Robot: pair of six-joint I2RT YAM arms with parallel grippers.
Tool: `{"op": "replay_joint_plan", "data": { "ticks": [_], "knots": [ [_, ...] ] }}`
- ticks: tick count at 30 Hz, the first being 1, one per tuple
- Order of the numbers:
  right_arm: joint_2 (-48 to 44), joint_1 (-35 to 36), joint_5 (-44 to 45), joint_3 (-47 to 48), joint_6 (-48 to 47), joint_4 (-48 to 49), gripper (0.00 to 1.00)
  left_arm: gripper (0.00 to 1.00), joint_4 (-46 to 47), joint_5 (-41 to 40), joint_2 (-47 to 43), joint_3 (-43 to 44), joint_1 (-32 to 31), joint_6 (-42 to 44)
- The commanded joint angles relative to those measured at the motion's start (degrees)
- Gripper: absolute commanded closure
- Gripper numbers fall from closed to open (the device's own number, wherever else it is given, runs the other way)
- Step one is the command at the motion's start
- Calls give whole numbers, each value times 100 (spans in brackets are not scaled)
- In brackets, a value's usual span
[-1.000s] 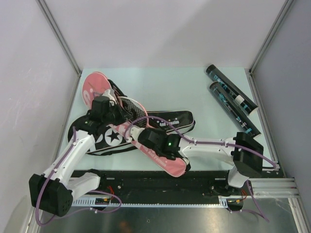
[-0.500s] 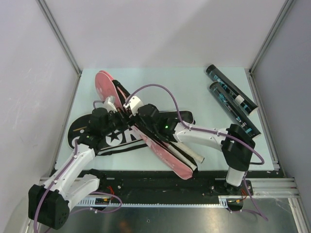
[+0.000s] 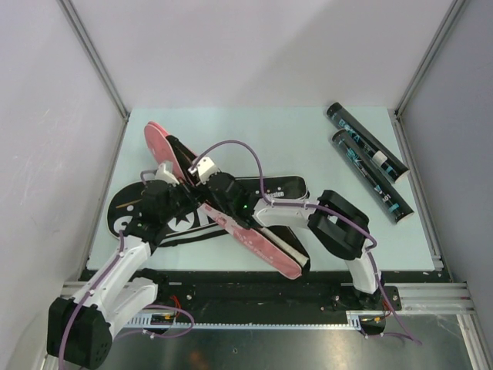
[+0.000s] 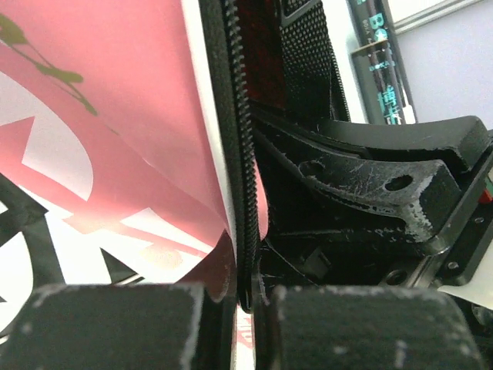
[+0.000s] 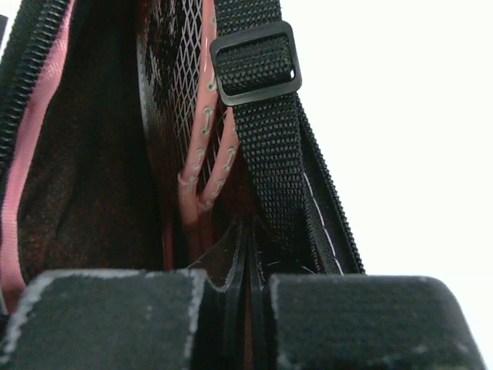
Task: Pack up the badminton gear
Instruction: Place the racket in the racket bag, then adjust the racket in the racket bag.
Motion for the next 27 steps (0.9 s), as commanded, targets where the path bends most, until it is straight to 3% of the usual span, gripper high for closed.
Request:
{"op": "replay_joint_plan", "data": {
  "ticks": [1,2,3,8,11,14,17,22,27],
  "knots": [
    [279,179,-263,191,476,735,98,100,680,1311,-362,97,-286,-285],
    [156,162,-638,148,782,263,61,100,671,1311,-405,80,-286,-285],
    [-97,144,-876,147,898,-46,47,100,662,1303,-423,71,-286,-276],
    [-1275,12,-2011,33,1154,-2530,31,100,443,1171,-564,194,-269,-74],
    [-2137,-128,-2643,-239,1215,-3420,18,100,433,1206,-582,202,-269,-65],
    [-2761,-549,-3250,-423,1593,-4220,15,100,433,1259,-538,202,-269,-65],
    [-3324,-857,-3208,-976,1515,-4601,15,99,425,1215,-678,158,-269,-83],
    [-3826,-1394,-3427,-1786,1383,-4654,16,100,407,1285,-687,246,-269,-92],
    [-3686,-1438,-2699,-2329,1558,-4278,23,100,407,1302,-661,194,-269,-74]
  ]
}}
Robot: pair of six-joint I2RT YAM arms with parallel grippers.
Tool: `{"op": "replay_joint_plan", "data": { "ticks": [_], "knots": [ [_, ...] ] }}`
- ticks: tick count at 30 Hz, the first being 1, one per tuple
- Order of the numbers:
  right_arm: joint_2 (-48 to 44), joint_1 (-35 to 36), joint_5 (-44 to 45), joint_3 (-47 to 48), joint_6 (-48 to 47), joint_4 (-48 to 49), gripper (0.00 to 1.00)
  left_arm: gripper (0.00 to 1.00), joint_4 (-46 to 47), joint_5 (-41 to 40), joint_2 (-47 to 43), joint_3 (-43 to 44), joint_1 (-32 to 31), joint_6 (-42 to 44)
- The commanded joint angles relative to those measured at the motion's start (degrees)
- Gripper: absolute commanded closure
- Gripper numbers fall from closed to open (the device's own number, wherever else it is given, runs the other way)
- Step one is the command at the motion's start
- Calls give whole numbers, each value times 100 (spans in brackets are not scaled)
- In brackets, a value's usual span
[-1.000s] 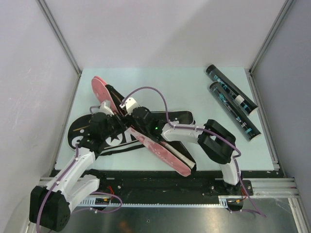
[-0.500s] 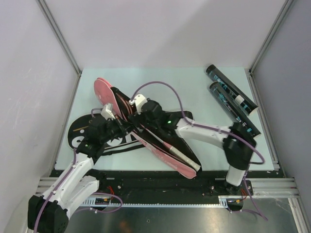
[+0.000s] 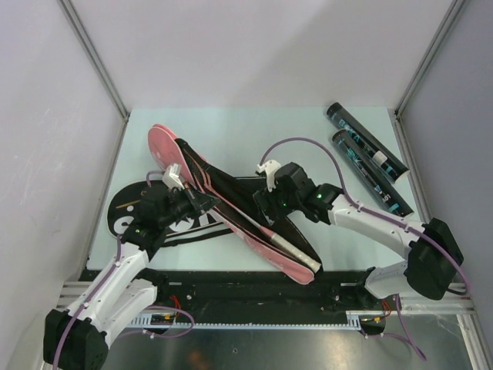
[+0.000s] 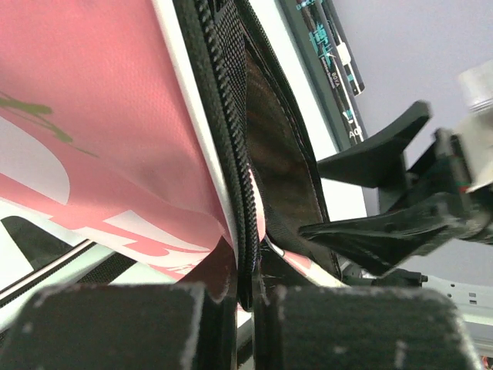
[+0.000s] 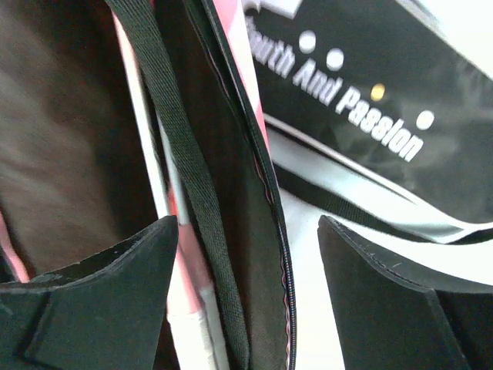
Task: Pack up the badminton gear
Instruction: Adjust the racket in the racket bag.
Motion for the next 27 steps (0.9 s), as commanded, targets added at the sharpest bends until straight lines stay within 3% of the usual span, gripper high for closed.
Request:
{"op": "replay_joint_plan", "data": {
  "ticks": [1,4,7,8,9,13,17,21,22,23,26,27],
  "knots": [
    [113,-28,503,-464,168,260,24,100,497,402,-132,266,-50,-91],
    [245,24,917,-808,54,630,30,100,462,376,-219,248,-50,-56],
    [368,261,1593,-852,-86,745,63,100,383,358,-246,283,-50,14],
    [333,331,1734,-844,-139,814,93,100,348,280,-255,301,-42,14],
    [255,567,1787,-800,-200,806,100,100,234,227,-281,379,-42,23],
    [-316,1271,2533,-292,-254,667,100,100,-355,-352,-744,696,-50,-56],
    [-371,1290,2807,-184,71,674,100,99,-575,-749,-870,670,-59,-223],
    [261,676,1660,-429,264,1060,100,99,-752,-592,-107,372,-42,-539],
    [384,536,1151,-457,317,1218,92,100,-769,-487,77,336,-42,-531],
    [516,464,1138,-431,344,1263,64,100,-752,-451,279,293,-33,-531],
    [377,543,1094,-282,413,1089,33,100,-751,-459,282,275,-42,-373],
    [220,534,1094,-72,484,957,30,100,-743,-520,134,257,-42,-303]
  ]
}}
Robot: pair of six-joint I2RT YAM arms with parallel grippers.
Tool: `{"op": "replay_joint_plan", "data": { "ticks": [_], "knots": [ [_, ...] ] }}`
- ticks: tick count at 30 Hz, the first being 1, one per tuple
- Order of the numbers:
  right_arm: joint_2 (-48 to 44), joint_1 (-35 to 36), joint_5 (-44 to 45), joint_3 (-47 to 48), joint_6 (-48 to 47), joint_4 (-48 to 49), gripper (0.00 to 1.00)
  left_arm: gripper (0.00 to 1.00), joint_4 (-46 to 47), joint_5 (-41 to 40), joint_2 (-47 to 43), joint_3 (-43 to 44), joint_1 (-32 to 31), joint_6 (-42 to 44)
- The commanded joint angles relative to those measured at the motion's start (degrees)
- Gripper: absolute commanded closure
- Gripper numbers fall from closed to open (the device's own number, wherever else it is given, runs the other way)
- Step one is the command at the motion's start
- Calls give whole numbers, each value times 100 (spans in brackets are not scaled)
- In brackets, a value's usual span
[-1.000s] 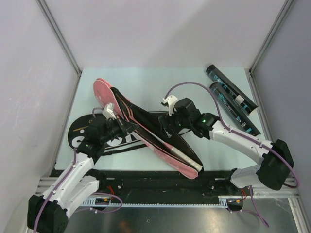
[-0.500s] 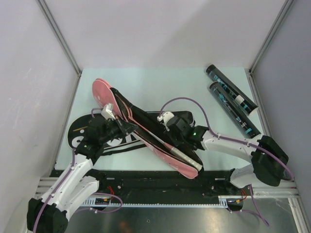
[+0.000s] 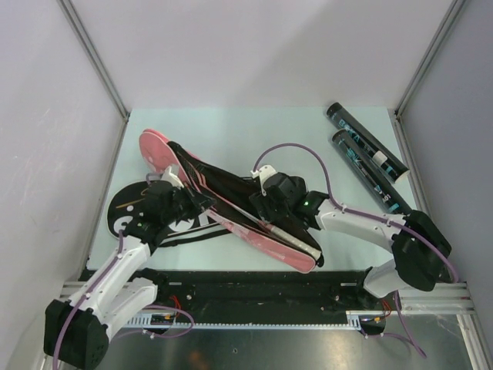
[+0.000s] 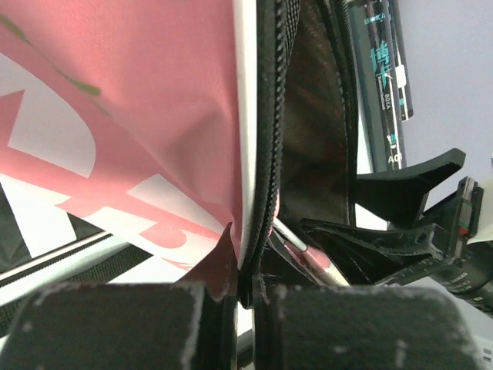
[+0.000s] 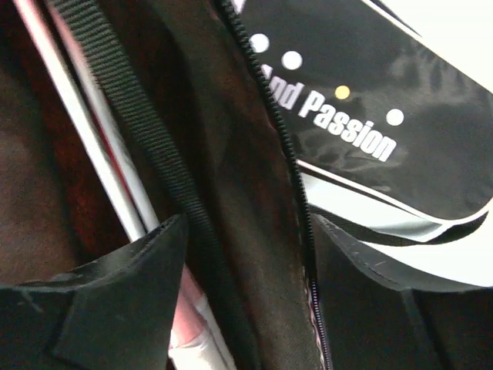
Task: Pack up the badminton gear
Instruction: Adjust the racket in the racket bag.
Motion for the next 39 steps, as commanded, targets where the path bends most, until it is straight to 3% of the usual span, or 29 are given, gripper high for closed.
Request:
{"op": "replay_joint_plan", "data": {
  "ticks": [1,2,4,7,8,9,10,12,13,16,17,18,21,22,24,25,28,32,36,39],
  "knots": [
    [-413,92,-328,437,283,74,29,100,-85,92,-287,-71,-33,23],
    [-535,310,-153,463,266,72,22,100,-85,82,-358,-88,-33,41],
    [-861,514,25,499,231,203,20,100,-76,91,-455,-80,-33,111],
    [-618,374,-911,543,521,728,30,99,-85,135,-499,-97,-33,155],
    [-494,339,-985,612,556,827,45,100,-85,143,-499,-106,-33,147],
    [-397,330,-899,683,556,915,50,100,-76,144,-516,-115,-33,146],
    [-318,339,-768,718,460,1264,50,100,-76,152,-534,-124,-33,146],
    [-203,304,-853,719,415,1730,37,100,-85,187,-543,-98,-33,146],
    [-81,43,-1672,727,659,2159,37,100,-85,196,-551,-89,-42,155],
    [473,22,-1953,973,601,2321,50,100,-76,214,-543,-19,-42,182],
    [631,31,-1961,1000,513,2357,65,100,-93,223,-551,-18,-42,199],
    [693,40,-1970,1000,503,2392,71,100,-85,231,-560,-18,-42,190],
    [1079,-74,-2128,1009,495,2489,65,100,-85,231,-569,-27,-42,182],
    [1159,-109,-2085,1009,460,2524,56,100,-76,258,-569,-27,-42,190],
    [1291,-145,-1980,1017,319,2559,51,100,-85,275,-595,-45,-42,199],
    [1326,-179,-2023,1017,310,2577,42,100,-85,293,-604,-53,-42,199],
    [1467,-259,-2085,1026,161,2603,34,100,-76,293,-657,-53,-42,199],
    [1643,-180,-1953,1044,-427,2551,36,99,-85,275,-666,-36,-42,191],
    [1810,329,35,1053,-1393,2479,39,100,-85,249,-666,-80,-33,173],
    [2073,488,499,1017,-1781,3110,34,100,-85,266,-675,-159,-42,111]
  ]
}}
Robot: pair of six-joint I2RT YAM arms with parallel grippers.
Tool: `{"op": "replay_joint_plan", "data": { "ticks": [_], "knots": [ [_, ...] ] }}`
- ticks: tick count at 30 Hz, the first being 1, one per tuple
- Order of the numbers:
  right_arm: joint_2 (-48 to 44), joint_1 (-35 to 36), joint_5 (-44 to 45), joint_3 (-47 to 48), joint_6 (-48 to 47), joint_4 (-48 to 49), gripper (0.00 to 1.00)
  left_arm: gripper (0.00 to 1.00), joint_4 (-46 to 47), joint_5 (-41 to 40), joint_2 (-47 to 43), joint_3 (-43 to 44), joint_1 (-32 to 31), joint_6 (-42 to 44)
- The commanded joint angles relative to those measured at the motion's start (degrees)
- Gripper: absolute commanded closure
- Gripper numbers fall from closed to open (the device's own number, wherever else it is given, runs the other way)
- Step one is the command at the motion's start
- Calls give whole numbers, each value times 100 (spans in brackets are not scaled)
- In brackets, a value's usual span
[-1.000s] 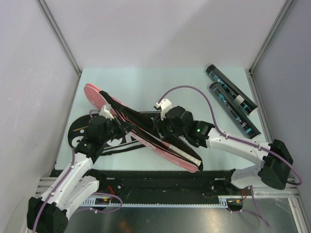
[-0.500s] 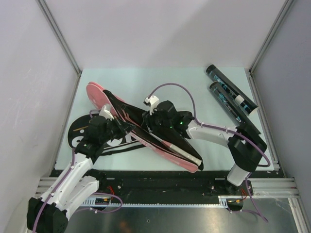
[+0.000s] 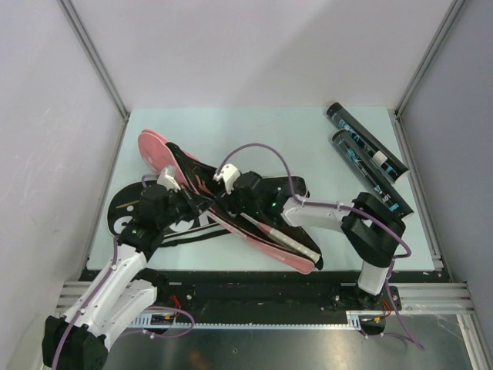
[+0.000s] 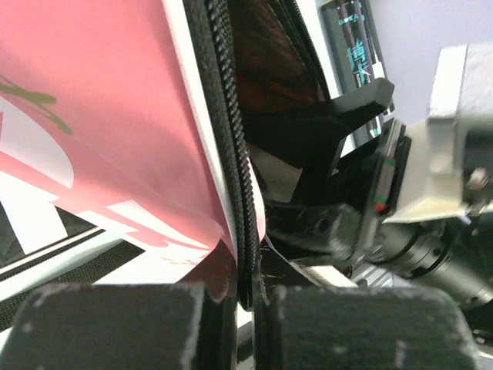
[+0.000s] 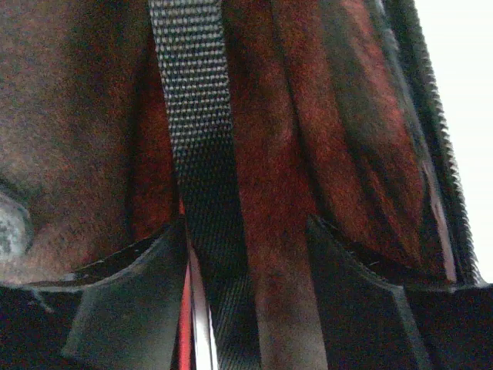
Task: Pack up the badminton gear
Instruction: Adjust the racket in the racket bag.
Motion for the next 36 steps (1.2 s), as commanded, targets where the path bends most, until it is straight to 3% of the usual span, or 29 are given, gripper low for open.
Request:
{"op": "replay_joint_plan", "data": {
  "ticks": [1,3,5,6,8,9,12,14,17,18,21,27,30,36],
  "knots": [
    [382,326,1474,145,-1064,852,39,100,132,203,-115,-61,-37,4],
    [435,449,2016,163,-1180,1090,53,100,132,212,-132,-8,-37,31],
    [130,546,2317,198,-1145,960,89,100,123,133,-159,10,-37,31],
    [-90,555,2458,268,-1040,463,100,100,114,20,-159,45,-37,22],
    [-652,407,2294,312,-595,-162,100,99,88,-121,-89,62,-28,-74],
    [-1064,302,1431,626,-391,-1297,100,100,88,-226,-45,62,-28,-136],
    [-1671,-85,-704,1163,-82,-3191,100,100,18,-517,148,132,-20,-242],
    [-1858,-539,-1788,1244,164,-3714,100,99,-70,-745,201,194,-11,-356],
    [-1973,-1191,-4107,1253,709,-4374,100,100,-176,-1000,175,273,-11,-479],
    [-1964,-1254,-4271,1244,788,-4393,100,99,-185,-1044,166,291,-11,-488],
    [-1877,-1107,-3694,1077,920,-3780,100,100,-176,-1027,166,317,-11,-479],
    [-885,-395,-2288,699,1711,-1398,100,100,-141,-650,122,344,-20,-427],
    [-567,1,-1015,690,1203,-896,100,100,-141,-536,17,300,-20,-330],
    [13,20,-783,752,719,141,100,100,52,-53,87,194,-37,3]
  ]
}}
